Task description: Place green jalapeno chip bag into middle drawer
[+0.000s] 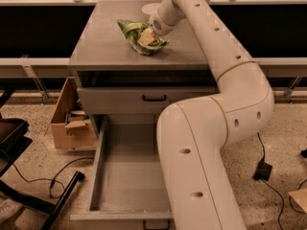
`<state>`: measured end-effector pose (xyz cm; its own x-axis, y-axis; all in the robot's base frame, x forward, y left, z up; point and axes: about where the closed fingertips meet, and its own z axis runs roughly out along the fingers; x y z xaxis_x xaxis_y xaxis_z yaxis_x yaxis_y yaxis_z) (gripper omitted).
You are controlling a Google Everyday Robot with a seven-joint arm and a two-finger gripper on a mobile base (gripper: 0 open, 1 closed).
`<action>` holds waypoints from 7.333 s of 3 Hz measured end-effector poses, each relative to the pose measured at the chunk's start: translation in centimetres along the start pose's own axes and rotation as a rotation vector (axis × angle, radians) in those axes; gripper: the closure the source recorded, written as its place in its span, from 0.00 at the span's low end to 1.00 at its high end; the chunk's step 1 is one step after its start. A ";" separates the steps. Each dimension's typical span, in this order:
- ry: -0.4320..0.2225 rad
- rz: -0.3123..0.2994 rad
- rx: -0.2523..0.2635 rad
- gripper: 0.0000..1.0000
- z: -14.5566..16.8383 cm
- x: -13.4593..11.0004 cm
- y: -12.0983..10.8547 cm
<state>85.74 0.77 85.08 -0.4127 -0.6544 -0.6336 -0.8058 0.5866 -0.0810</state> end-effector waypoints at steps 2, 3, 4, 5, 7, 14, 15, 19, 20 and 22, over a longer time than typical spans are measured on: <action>-0.013 -0.032 0.040 1.00 -4.4 0.4 -1.2; -0.009 -0.044 0.106 1.00 -10.6 1.8 -2.4; -0.045 -0.020 0.139 1.00 -17.2 3.8 -1.7; -0.039 -0.026 0.146 1.00 -22.0 7.2 0.6; 0.004 0.022 -0.042 1.00 -18.3 18.4 8.3; 0.182 0.216 -0.517 1.00 14.6 32.2 28.1; 0.222 0.239 -0.542 1.00 17.5 33.5 30.2; 0.223 0.239 -0.544 0.04 17.6 33.5 30.3; 0.223 0.239 -0.544 0.00 17.6 33.5 30.3; 0.247 0.179 -0.503 0.00 12.7 31.2 29.6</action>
Offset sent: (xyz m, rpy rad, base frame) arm -0.0627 -0.0792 0.0793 -0.0466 -0.1439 -0.0063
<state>54.37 3.75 53.16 -0.5993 -0.6931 -0.4006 -0.7918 0.4393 0.4243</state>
